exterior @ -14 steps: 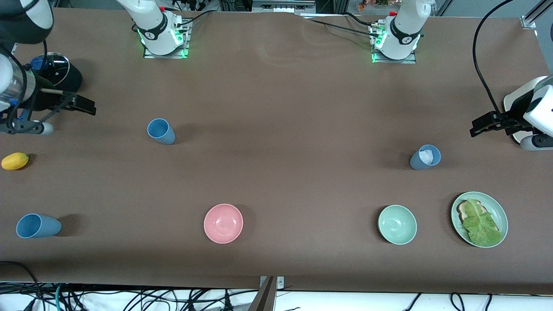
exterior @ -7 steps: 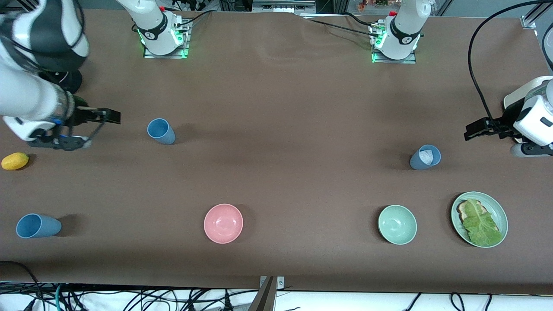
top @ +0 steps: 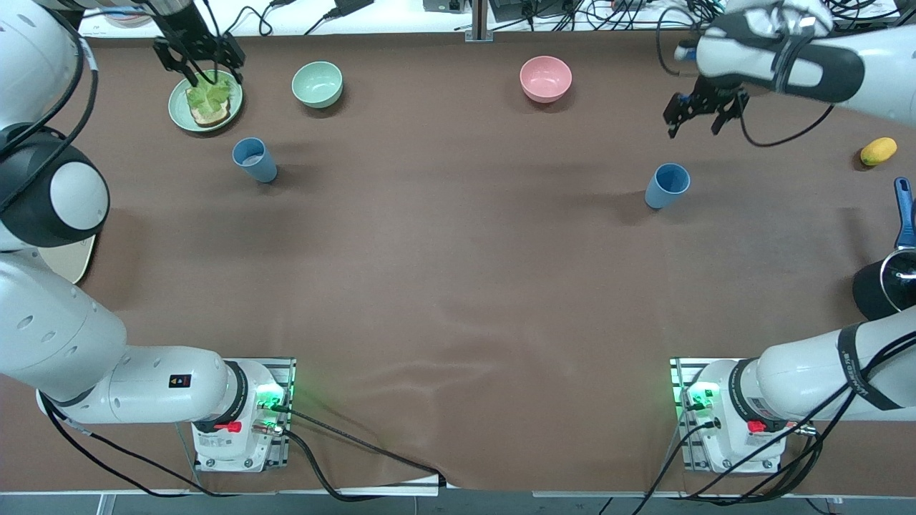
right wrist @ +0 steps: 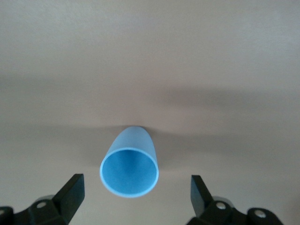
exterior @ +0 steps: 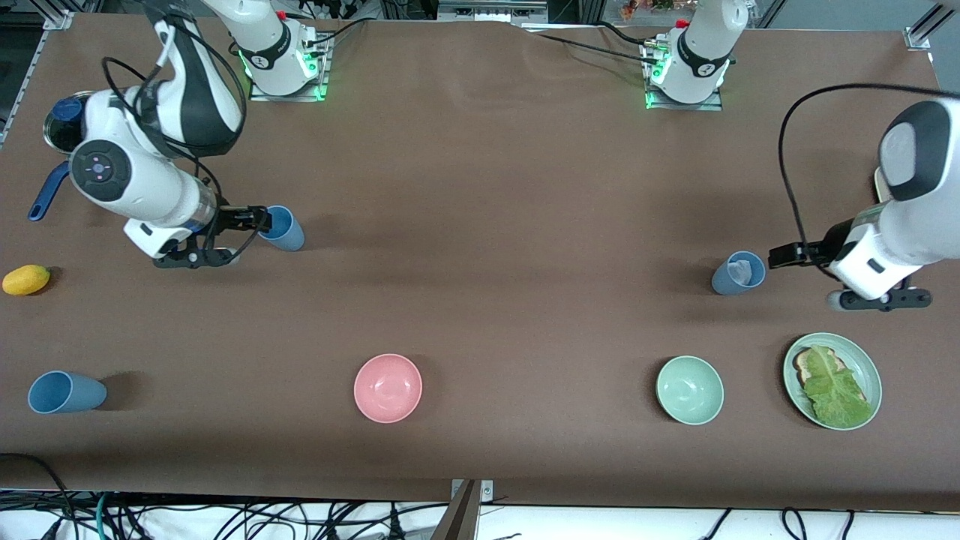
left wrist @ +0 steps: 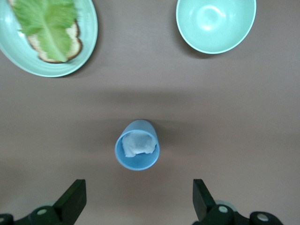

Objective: Stack blue cups with both arms
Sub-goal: 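Lower both grippers around the two blue cups, then close both grippers on the two blue cups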

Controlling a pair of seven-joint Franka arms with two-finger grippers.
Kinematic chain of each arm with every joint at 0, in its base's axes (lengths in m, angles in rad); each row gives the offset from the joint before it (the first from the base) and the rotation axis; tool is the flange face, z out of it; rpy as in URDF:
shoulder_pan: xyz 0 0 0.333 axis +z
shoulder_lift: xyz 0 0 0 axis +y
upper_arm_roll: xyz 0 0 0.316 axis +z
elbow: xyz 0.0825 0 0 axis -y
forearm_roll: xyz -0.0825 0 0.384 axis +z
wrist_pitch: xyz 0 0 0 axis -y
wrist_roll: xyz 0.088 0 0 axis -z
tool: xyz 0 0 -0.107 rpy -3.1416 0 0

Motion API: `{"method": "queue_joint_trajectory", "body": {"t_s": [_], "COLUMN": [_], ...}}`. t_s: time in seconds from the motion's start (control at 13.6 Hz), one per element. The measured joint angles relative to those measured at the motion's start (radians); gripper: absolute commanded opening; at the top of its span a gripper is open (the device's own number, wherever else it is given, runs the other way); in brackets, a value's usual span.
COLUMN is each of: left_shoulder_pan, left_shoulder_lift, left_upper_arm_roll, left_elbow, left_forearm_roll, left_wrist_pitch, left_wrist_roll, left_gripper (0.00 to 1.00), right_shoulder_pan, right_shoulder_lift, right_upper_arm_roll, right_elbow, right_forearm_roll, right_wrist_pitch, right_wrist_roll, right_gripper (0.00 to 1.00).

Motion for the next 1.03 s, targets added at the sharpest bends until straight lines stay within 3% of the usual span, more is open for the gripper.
{"method": "queue_joint_trajectory", "body": {"t_s": [0.15,0.66,1.03], "left_shoulder_pan": [-0.002,-0.004,-0.004], "left_shoulder_lift": [0.005,0.006,0.007], "left_upper_arm_roll": [-0.009,-0.038,-0.04], "left_elbow": [-0.059,-0.327,-0.395], "left_forearm_roll": [0.0,0.0,0.0], "left_wrist_pitch": [0.06,0.358,0.394], "left_wrist_roll": [-0.001,-0.016,-0.033], "left_gripper": [1.0,1.0,1.0], "right_shoulder_pan": [-0.001,-0.005,-0.005], "right_shoulder_lift": [-0.013,-0.023,-0.003], "right_upper_arm_roll": [-0.004,-0.074,-0.078], "right_elbow": [-0.087,-0.177,-0.197], "right_forearm_roll": [0.0,0.0,0.0], "right_wrist_pitch": [0.075,0.141,0.19], "right_wrist_roll": [-0.005,-0.061,-0.065], "right_gripper": [1.0,1.0,0.96]}}
